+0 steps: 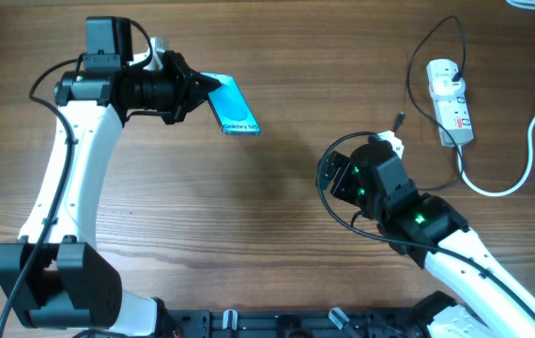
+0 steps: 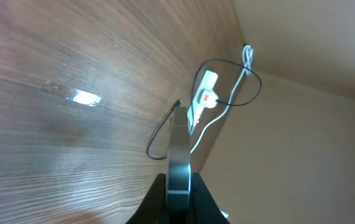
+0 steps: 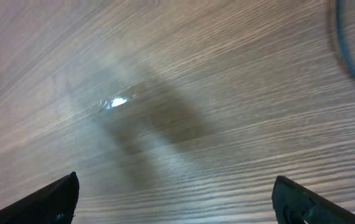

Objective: Plug charger to phone and switch on socket
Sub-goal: 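Move the right gripper to the black USB-C cable end on the table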

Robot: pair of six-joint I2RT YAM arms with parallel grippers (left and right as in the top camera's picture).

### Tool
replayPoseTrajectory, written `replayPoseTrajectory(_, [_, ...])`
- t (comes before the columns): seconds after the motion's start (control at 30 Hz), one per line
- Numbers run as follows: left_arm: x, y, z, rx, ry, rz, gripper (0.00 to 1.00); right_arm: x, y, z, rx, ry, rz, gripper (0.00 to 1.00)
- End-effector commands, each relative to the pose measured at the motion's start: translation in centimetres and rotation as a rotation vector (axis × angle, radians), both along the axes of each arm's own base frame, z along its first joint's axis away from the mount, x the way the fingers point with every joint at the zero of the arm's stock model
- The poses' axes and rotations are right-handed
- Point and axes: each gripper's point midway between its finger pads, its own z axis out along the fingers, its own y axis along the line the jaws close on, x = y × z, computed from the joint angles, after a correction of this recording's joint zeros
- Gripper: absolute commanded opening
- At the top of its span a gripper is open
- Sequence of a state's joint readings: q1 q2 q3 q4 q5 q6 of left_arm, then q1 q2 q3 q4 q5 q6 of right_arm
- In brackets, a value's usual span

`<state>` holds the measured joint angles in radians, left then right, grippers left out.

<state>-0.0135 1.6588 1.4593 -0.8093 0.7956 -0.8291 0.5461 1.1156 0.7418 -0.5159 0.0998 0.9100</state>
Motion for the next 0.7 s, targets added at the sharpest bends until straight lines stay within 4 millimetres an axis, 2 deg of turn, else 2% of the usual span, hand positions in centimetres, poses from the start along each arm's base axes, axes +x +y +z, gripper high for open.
replayPoseTrajectory(0.0, [-0.3,0.7,-0.4,0.038,0.037,0.031,0.04,0.6,-1.8,0.4,-0.037,-0.02,-0.05,1.0])
replayPoseTrajectory(0.13, [-0.7,1.0,-1.0,0.063,0.068,0.043,0.04,0.9,-4.7,-0.6,0.001,0.057,-0.138,0.99])
replayPoseTrajectory(0.17, [-0.7,1.1,-1.4,0.095,0.068,0.052,0.04,1.1,-5.9,-0.8,0.011,0.074,-0.173,1.0])
replayPoseTrajectory(0.27, [-1.0,-0.2,-1.8,0.125,0.065,0.023,0.04,1.9,-8.6,-0.8,0.009,0.076,-0.245,0.99])
replayPoseTrajectory(0.4, [-1.3,-1.6,-2.5,0.178,0.045,-0.021,0.04,3.3,-10.4,-1.2,-0.042,0.075,-0.255,0.95])
replayPoseTrajectory(0.5, [-1.6,-2.8,-2.8,0.172,0.048,-0.06,0.04,4.4,-10.6,-2.0,-0.107,0.129,-0.197,0.95])
replayPoseTrajectory(0.53, [-1.7,-3.2,-2.7,0.161,0.036,-0.083,0.04,5.0,-10.2,-1.9,-0.112,0.142,-0.156,0.95])
replayPoseTrajectory(0.6, [-1.8,-4.0,-2.0,0.129,-0.027,-0.159,0.04,5.8,-8.0,-1.9,-0.043,0.162,-0.051,0.99])
replayPoseTrajectory(0.67, [-2.2,-4.9,-1.1,0.077,-0.087,-0.237,0.04,5.9,-8.0,-2.4,-0.034,0.179,-0.057,1.0])
